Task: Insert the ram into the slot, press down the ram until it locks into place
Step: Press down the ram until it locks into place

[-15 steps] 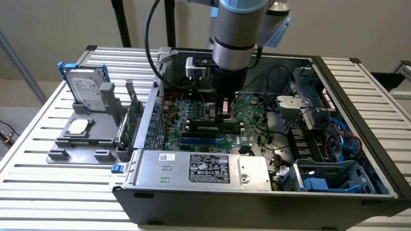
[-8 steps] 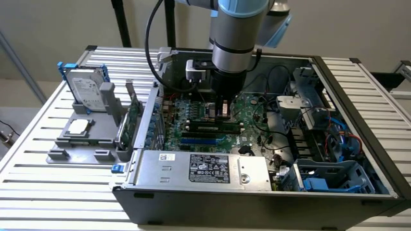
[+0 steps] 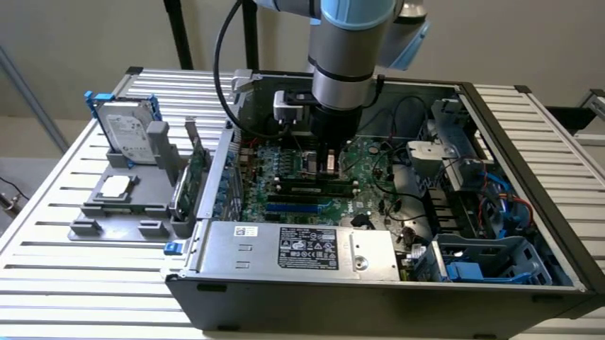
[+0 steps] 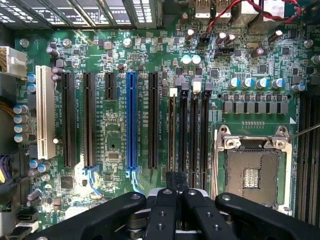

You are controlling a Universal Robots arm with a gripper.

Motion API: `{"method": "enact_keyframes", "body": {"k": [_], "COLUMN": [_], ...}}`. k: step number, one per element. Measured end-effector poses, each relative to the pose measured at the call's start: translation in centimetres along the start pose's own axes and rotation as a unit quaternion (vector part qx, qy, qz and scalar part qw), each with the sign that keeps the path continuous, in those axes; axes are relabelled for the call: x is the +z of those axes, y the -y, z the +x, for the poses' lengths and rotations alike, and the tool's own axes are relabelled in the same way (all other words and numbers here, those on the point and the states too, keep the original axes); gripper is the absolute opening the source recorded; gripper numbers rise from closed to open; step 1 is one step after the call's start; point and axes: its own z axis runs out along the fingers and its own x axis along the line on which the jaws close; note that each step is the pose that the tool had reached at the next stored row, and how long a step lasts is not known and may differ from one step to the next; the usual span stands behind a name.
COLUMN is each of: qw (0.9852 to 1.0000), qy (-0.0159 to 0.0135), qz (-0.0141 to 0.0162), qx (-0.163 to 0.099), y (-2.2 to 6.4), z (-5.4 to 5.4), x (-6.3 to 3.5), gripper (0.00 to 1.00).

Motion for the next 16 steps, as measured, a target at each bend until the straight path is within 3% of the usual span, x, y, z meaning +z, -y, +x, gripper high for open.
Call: {"method": "enact_keyframes", "body": {"k": [1,7,16], "qw": [1.0000,1.0000,1.0000], "qy": [0.0012,0.0004,0.0005], "qz": [0.0004,-0.0006,-0.0005], "qx": [0.000,0.000,0.000], "y": [0.00,-0.08,-0.08], "z": [0.0,0.0,0.0], "x": [-0.22,-2.61,-2.65], "gripper": [0.11,0.11,0.11]}}
